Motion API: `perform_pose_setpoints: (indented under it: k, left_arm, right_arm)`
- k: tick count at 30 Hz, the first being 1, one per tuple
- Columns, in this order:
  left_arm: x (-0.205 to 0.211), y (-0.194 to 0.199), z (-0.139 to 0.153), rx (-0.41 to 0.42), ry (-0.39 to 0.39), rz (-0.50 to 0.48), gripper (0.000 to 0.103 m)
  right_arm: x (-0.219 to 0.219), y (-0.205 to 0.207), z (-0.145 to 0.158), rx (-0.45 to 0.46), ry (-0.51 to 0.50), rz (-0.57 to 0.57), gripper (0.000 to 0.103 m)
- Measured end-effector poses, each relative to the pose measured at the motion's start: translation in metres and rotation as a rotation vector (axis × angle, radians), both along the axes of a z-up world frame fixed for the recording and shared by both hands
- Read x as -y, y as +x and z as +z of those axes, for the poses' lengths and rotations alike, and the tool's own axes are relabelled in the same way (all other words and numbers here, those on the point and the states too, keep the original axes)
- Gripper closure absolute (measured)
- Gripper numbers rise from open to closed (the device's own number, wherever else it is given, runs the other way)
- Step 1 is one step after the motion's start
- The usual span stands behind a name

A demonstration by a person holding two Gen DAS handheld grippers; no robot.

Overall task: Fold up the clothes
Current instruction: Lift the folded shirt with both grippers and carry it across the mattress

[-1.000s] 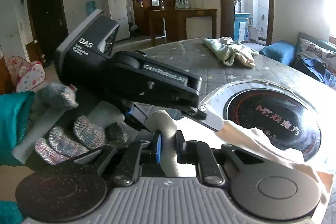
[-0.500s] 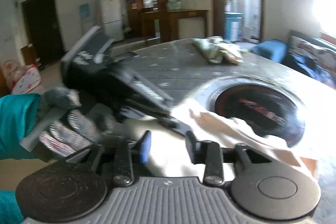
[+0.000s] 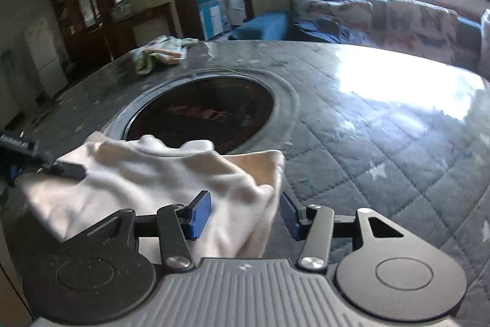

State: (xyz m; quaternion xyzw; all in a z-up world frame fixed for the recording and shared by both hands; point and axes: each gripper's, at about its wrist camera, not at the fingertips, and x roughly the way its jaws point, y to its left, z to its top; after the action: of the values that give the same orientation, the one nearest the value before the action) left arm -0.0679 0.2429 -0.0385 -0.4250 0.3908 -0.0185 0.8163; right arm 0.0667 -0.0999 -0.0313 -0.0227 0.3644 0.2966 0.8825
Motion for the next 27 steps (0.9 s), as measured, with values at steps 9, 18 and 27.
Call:
perform_pose_setpoints:
  k: [9,18,27]
  left_arm:
    - [0.007,0.008,0.003,-0.006,0.057,-0.007,0.081]
    - [0.025,0.021,0.025,0.019,0.159,-0.064,0.083]
    - [0.074,0.056,0.050,0.078,0.209,-0.189,0.084]
  right_arm:
    - [0.001,0.005,-0.011,-0.042,0.094,0.001,0.080]
    - [0.018,-0.014,0.011,0.013,0.134,-0.010,0.090]
    - [0.058,-0.027,0.042,0.102,0.114,-0.081,0.091]
